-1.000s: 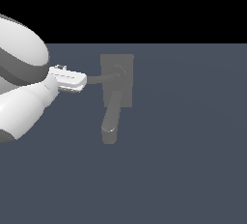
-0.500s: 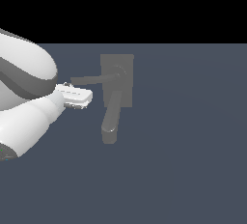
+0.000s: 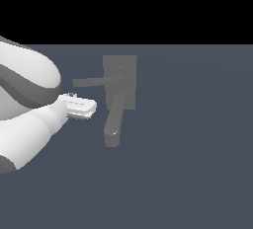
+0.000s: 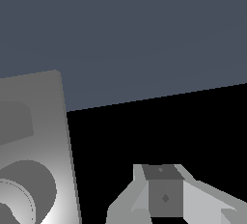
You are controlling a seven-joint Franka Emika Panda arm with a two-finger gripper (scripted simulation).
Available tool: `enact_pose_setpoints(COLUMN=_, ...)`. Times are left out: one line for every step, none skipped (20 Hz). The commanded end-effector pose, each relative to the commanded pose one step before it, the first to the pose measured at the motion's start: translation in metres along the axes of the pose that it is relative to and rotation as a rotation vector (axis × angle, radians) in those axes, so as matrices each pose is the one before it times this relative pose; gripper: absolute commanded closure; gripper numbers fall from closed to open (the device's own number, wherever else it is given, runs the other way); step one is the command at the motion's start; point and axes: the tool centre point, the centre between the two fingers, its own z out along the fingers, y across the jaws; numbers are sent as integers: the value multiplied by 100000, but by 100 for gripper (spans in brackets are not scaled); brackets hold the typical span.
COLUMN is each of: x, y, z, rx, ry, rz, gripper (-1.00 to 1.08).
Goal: Turn on the faucet by rotating a designated handle.
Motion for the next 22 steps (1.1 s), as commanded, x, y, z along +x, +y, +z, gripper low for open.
enact_pose_setpoints(x=39, y=121, z=-63, rx=-125, ry=155, rz=258, gripper=108)
enact_pose_setpoints(x=46, y=28, z=-39, rx=-11, ry=141, rz=93, gripper=108)
enact_pose_setpoints(x=-8, y=-3, z=-9, rx=0, ry=0, rz=0, gripper=108)
enact_pose_setpoints(x=-17, y=-52, z=45, rx=53, ry=-89, rz=-134, gripper=108)
enact_pose_setpoints(x=-82, y=-73, z=77, rx=49, ry=-257, rz=-215, gripper=108)
enact_pose_setpoints(x=-130, y=-103, z=118, rx=61, ry=-406, rz=-321, gripper=108)
enact_pose_setpoints(x=-169, y=-129, z=154, rx=63, ry=-533, rz=-423, gripper=108)
enact_pose_setpoints(x=-206, y=-156, z=195, rx=54, ry=-663, rz=-549, gripper=108)
enact_pose_setpoints(x=-227, y=-175, z=227, rx=23, ry=-756, rz=-677, gripper=108)
enact_pose_setpoints(x=-205, y=-166, z=230, rx=-37, ry=-726, rz=-738, gripper=108)
enact_pose_setpoints(x=-138, y=-127, z=191, rx=-104, ry=-553, rz=-682, gripper=108)
enact_pose_setpoints(x=-69, y=-87, z=152, rx=-173, ry=-374, rz=-627, gripper=108)
enact_pose_setpoints(x=1, y=-54, z=123, rx=-262, ry=-210, rz=-623, gripper=108)
enact_pose_setpoints(x=68, y=-25, z=95, rx=-345, ry=-47, rz=-628, gripper=108)
enact_pose_setpoints(x=130, y=-7, z=69, rx=-414, ry=109, rz=-646, gripper=108)
enact_pose_setpoints(x=182, y=-3, z=46, rx=-458, ry=252, rz=-676, gripper=108)
enact_pose_setpoints(x=218, y=-22, z=30, rx=-464, ry=370, rz=-728, gripper=108)
enact_pose_setpoints(x=221, y=-70, z=22, rx=-398, ry=429, rz=-779, gripper=108)
enact_pose_setpoints(x=171, y=-133, z=23, rx=-243, ry=378, rz=-756, gripper=108)
enact_pose_setpoints(x=111, y=-196, z=32, rx=-82, ry=291, rz=-743, gripper=108)
enact_pose_setpoints(x=48, y=-262, z=44, rx=74, ry=190, rz=-742, gripper=108)
enact_pose_setpoints(x=-15, y=-329, z=58, rx=222, ry=86, rz=-757, gripper=108)
